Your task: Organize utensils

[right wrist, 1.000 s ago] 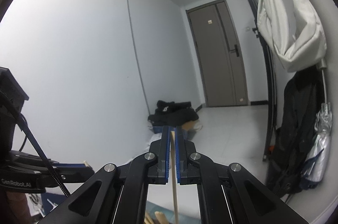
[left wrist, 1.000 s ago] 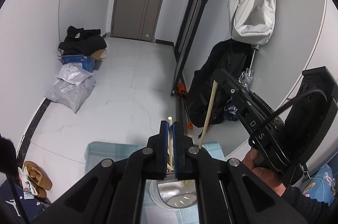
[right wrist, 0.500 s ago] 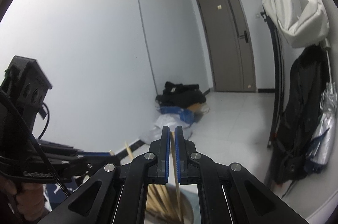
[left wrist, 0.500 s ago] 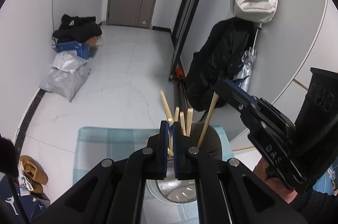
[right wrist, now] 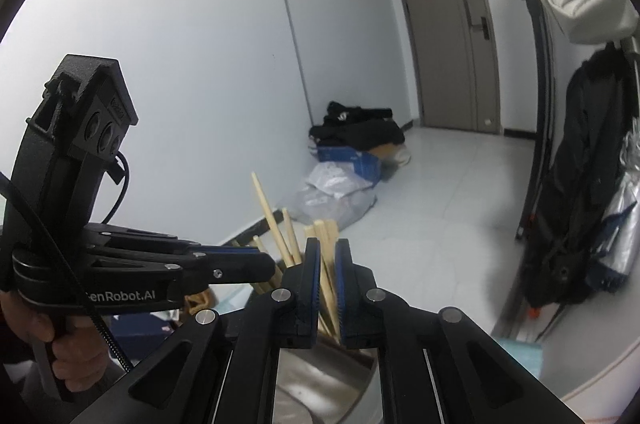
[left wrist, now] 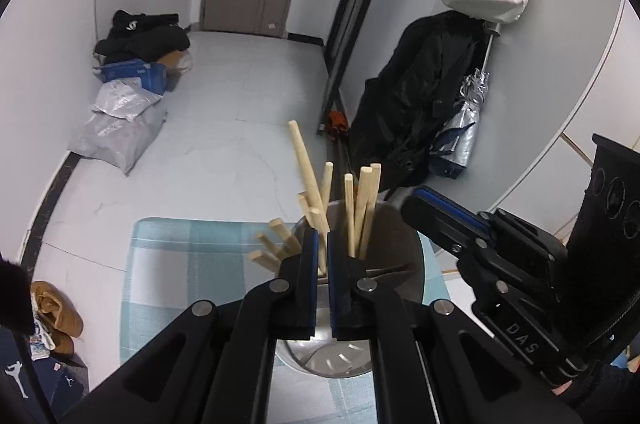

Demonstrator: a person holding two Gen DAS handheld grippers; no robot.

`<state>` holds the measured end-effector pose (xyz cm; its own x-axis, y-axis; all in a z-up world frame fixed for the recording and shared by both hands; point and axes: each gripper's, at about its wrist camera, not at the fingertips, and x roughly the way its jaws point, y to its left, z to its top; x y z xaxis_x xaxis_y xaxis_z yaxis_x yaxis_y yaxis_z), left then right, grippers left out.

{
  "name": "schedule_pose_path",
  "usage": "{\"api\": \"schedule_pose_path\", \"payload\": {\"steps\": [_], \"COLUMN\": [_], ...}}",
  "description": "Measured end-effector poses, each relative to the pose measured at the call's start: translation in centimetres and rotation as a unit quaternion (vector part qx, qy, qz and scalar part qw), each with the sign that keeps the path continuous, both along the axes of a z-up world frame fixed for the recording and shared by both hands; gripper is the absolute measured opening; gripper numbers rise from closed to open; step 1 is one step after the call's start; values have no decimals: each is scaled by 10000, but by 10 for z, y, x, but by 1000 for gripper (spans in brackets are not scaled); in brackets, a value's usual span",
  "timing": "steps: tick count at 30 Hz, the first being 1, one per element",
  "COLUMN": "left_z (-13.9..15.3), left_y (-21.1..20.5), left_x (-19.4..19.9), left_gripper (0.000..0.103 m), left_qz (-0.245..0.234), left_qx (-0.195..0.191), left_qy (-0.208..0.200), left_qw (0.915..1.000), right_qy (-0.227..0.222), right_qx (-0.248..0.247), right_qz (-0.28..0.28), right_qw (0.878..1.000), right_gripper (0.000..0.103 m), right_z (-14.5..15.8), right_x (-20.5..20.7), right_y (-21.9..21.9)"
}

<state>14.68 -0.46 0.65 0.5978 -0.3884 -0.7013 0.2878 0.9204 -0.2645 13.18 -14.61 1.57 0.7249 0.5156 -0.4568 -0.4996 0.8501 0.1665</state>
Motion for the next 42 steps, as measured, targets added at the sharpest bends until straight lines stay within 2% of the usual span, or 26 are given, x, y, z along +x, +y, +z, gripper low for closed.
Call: {"api": "schedule_pose_path", "payload": {"steps": [4,8,10,13,17,22,30,42], "left_z": [11,24,29,40,52,64,75,66], "left_y": [2,4,6,13,16,20,27,36], "left_x": [-10,-23,-29,-43,-59,-81,-114,-147], "left_gripper": [5,14,35,56,65,87,101,102], "left_qz": [145,326,429,621,822,1101,1447,1639], "left_qx": [51,136,131,4,-24,49,129,206], "left_qy": [-140,-373,-463,-682,-901,-1305,-1855,-2205], "left_qw": [9998,9987,9979,9957,9925,9853,9718,9613], "right_qy": [9,-39,-91,-156,-242,-458,-714,-1016], "right_qx": [53,111,90,89,108,107,97,75], "right_qz": [-76,-170,-216,-296,-352,-525,-762,-1168], "right_qw": [10000,9998,9997,9994,9990,9975,9945,9879], "right_gripper": [11,28,31,43,50,65,80,96], "right_z": [4,12,17,24,34,45,54,56], "right_x": [-7,-20,-28,-42,-59,-86,-127,-165], "right_y": [-7,-15,-17,-21,-23,-26,-22,-28]}}
